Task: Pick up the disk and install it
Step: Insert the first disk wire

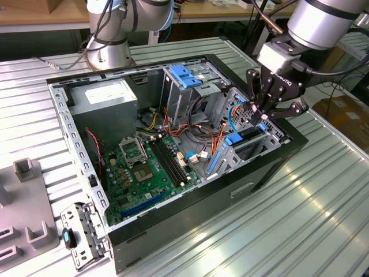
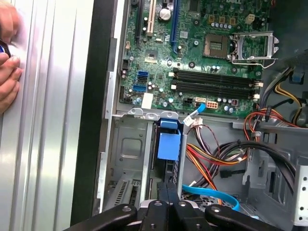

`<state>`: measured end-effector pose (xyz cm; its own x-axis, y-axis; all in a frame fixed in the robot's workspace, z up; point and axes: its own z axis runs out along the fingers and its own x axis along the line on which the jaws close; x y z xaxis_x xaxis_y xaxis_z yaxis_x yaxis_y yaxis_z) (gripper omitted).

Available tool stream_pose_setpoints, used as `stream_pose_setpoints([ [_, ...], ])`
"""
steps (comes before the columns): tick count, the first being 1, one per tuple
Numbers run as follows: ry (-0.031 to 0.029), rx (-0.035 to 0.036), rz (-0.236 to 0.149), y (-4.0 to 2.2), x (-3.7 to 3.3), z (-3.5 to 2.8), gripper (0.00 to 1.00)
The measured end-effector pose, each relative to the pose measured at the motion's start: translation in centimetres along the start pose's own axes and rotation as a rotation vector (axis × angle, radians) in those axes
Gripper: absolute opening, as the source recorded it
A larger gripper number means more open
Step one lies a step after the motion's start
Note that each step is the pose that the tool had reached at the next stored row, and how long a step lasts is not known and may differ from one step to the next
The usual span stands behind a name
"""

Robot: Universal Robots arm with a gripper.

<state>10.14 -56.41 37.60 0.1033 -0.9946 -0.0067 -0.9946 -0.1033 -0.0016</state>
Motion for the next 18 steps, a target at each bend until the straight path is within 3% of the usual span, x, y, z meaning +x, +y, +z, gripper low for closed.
stream_pose_setpoints([
  [3, -0.0008, -0.0024, -0.008, 0.00, 0.00, -1.03, 0.11],
  [9, -0.0007, -0.0031, -0.013, -0.15, 0.00, -1.08, 0.11],
  [18, -0.0010, -0.0035, -0.015, -2.03, 0.15, -1.07, 0.11],
])
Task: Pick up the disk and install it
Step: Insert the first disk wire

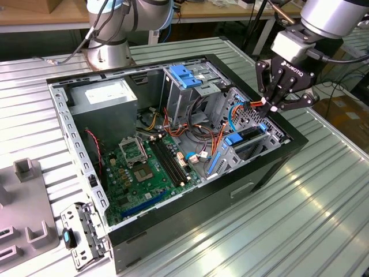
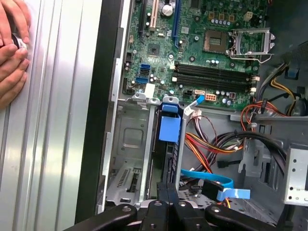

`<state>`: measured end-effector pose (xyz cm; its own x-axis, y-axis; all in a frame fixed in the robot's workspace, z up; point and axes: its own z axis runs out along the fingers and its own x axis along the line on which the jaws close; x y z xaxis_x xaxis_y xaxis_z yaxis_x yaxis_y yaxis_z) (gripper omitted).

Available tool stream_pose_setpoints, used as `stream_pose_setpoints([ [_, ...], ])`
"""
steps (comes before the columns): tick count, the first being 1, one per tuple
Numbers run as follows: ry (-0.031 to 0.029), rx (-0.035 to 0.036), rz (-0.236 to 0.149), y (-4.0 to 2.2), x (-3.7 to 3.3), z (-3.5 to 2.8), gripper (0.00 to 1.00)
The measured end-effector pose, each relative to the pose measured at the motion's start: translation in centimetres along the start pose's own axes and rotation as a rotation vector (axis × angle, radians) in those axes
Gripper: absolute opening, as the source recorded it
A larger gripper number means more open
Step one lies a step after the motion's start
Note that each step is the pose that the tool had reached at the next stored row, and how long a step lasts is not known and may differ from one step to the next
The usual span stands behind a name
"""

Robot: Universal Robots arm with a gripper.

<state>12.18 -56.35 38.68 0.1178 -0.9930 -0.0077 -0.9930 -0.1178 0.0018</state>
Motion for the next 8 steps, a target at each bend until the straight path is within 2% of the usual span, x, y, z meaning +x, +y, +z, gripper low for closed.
stream_pose_setpoints([
  [4, 0.0000, 0.0000, -0.003, -0.21, 0.02, -0.02, 0.11],
  [8, 0.0000, -0.0011, -0.022, -0.27, 0.02, -0.41, 0.11],
])
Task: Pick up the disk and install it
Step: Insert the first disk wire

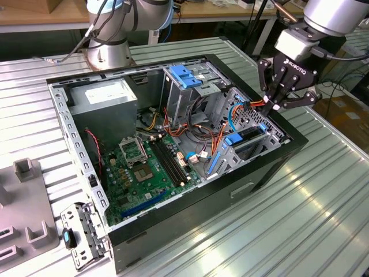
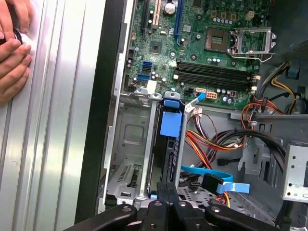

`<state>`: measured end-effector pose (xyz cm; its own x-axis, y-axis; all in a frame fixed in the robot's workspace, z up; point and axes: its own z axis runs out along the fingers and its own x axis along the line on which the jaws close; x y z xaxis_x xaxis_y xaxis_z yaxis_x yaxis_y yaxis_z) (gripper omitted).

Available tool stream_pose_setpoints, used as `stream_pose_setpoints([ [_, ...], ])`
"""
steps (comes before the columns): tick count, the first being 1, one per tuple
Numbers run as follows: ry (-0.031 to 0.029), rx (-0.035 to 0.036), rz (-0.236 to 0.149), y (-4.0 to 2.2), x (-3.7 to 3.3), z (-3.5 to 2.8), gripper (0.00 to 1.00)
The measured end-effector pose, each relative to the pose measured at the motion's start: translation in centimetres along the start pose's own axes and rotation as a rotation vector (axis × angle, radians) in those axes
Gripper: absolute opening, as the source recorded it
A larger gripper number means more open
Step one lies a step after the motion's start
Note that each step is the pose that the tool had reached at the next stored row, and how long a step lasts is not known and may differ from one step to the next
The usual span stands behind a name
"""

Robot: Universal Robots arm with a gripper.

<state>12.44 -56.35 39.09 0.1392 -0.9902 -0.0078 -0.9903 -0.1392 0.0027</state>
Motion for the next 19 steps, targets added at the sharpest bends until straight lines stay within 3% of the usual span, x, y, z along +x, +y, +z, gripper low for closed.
stream_pose_setpoints([
  [5, 0.0031, -0.0009, -0.011, -0.01, -0.02, -0.30, 0.11],
  [11, 0.0032, -0.0010, -0.042, -0.79, -0.07, -0.29, 0.11],
  [19, 0.0036, -0.0015, -0.142, -0.87, -0.13, -0.23, 0.11],
])
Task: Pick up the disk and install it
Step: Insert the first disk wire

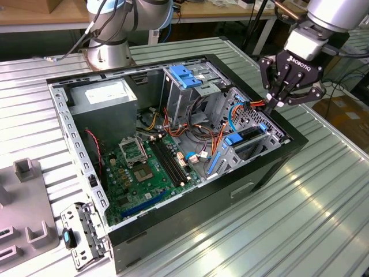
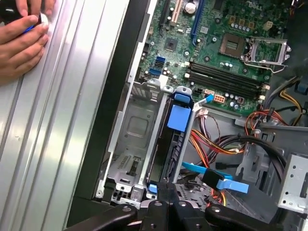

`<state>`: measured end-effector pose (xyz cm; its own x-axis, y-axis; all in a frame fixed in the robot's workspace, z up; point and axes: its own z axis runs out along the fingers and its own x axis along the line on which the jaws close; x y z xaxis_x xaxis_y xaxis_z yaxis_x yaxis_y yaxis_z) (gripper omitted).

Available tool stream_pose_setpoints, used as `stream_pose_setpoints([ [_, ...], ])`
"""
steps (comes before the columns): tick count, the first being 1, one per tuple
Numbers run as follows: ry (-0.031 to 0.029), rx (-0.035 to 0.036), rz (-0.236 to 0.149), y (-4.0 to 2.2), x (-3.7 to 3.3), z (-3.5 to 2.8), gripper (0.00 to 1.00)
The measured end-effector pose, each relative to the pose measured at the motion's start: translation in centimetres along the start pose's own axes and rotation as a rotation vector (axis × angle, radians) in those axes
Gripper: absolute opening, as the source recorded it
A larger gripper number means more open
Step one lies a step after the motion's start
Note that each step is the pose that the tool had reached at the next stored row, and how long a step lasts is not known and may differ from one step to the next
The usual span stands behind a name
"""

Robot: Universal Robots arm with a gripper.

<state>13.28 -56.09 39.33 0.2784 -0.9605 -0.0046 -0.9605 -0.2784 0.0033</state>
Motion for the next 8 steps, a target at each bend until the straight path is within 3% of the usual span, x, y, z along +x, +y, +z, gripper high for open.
stream_pose_setpoints([
  [6, 0.0004, -0.0006, -0.123, -0.10, 0.02, 0.00, 0.11],
  [8, 0.0004, -0.0006, -0.141, -0.10, 0.02, 0.00, 0.11],
])
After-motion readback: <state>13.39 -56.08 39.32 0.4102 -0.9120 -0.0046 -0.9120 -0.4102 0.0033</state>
